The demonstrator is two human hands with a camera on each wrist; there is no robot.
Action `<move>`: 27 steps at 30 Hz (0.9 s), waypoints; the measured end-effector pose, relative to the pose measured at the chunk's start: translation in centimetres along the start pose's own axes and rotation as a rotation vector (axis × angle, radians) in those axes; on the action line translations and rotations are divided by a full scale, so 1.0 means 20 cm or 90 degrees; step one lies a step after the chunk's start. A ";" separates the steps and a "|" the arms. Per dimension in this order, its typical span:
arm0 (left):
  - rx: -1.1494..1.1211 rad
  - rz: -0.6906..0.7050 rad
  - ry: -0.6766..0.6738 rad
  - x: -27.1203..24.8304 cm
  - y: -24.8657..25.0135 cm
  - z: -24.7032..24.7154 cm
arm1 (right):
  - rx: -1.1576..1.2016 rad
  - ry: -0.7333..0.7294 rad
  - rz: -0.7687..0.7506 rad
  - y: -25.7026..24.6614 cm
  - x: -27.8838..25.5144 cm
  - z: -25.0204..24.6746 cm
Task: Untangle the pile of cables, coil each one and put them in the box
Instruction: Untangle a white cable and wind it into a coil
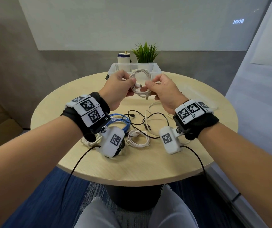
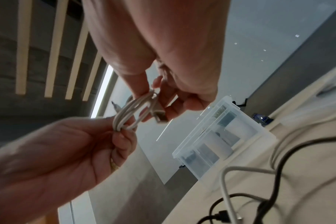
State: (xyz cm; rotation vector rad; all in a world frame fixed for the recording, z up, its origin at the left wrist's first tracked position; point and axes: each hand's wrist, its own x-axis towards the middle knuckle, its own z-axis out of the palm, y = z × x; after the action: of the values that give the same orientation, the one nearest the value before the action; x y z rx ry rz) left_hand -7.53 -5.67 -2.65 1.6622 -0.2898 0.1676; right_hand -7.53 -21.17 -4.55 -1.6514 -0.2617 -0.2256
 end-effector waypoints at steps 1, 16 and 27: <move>-0.007 -0.002 0.002 0.00 0.01 -0.01 | 0.004 -0.007 0.014 0.00 0.00 0.00; -0.046 -0.095 -0.071 -0.04 0.02 0.03 | -0.109 -0.010 0.062 -0.02 0.02 -0.06; -0.057 -0.107 -0.069 -0.04 0.00 0.01 | 0.032 0.011 0.077 -0.03 0.02 -0.04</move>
State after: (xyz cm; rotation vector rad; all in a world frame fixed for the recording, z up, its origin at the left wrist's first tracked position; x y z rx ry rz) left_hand -8.25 -5.90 -2.83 1.6010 -0.2347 -0.0612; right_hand -7.23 -21.89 -3.84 -1.6088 -0.1525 -0.1400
